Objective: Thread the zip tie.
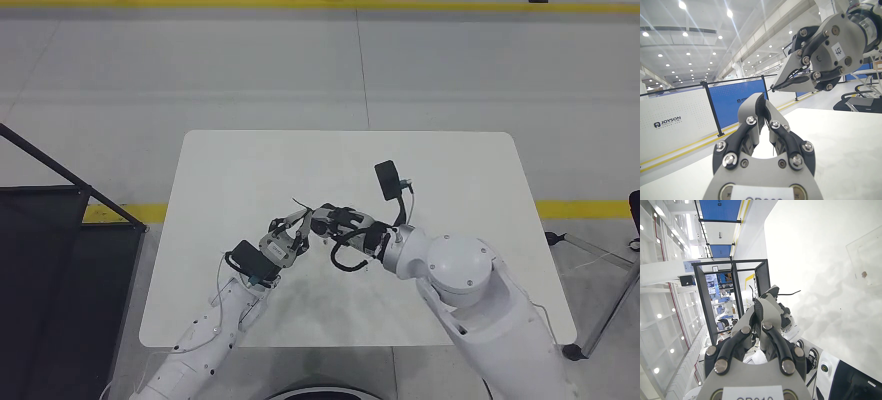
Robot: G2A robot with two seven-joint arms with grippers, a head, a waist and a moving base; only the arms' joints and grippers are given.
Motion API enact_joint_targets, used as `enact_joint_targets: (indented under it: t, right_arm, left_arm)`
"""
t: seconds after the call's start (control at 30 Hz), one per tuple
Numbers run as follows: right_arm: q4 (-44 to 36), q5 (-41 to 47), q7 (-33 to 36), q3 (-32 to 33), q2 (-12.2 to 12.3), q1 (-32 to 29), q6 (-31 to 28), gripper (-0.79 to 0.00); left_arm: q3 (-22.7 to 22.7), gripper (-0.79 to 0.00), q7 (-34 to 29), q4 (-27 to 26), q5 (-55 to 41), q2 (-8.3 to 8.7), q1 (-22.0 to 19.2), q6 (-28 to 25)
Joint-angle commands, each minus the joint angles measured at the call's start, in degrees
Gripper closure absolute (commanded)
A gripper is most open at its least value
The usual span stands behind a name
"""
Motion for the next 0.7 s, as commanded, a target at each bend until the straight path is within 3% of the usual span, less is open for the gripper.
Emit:
enact_joint_targets:
  t: [0.0, 0.07, 0.1, 0.37, 0.6, 0.67]
  right_arm:
    - [0.2, -0.2, 0.2, -0.1, 0.0, 0.3, 1.0, 0.000]
    - [0.2, -0.4, 0.4, -0.2, 0.0, 0.6, 2.0, -0.449]
    - [0.3, -0.4, 0.4, -0.1, 0.0, 0.8, 2.5, -0.785]
    - [-3.5, -1.4, 2.0, 6.2, 1.3, -4.4, -1.2, -0.785]
    - [-9.8, -9.5, 7.4, 13.6, 3.8, -16.6, -15.9, -0.785]
    - [-9.8, -9.8, 7.7, 14.5, 4.0, -17.9, -17.0, -0.785]
  left_arm:
    - [0.0, 0.000, 0.0, 0.0, 0.0, 0.00, 0.0, 0.0]
    - [0.0, 0.000, 0.0, 0.0, 0.0, 0.00, 0.0, 0.0]
    - [0.0, 0.000, 0.0, 0.0, 0.0, 0.00, 0.0, 0.0]
    - [-2.0, 0.000, -1.8, -3.2, -4.7, 0.20, 1.3, -4.0]
    - [-3.8, 0.000, -4.0, -7.1, -8.6, 0.54, 3.3, -9.3]
    - [-3.9, 0.000, -5.8, -7.7, -9.8, 0.65, 3.6, -12.1]
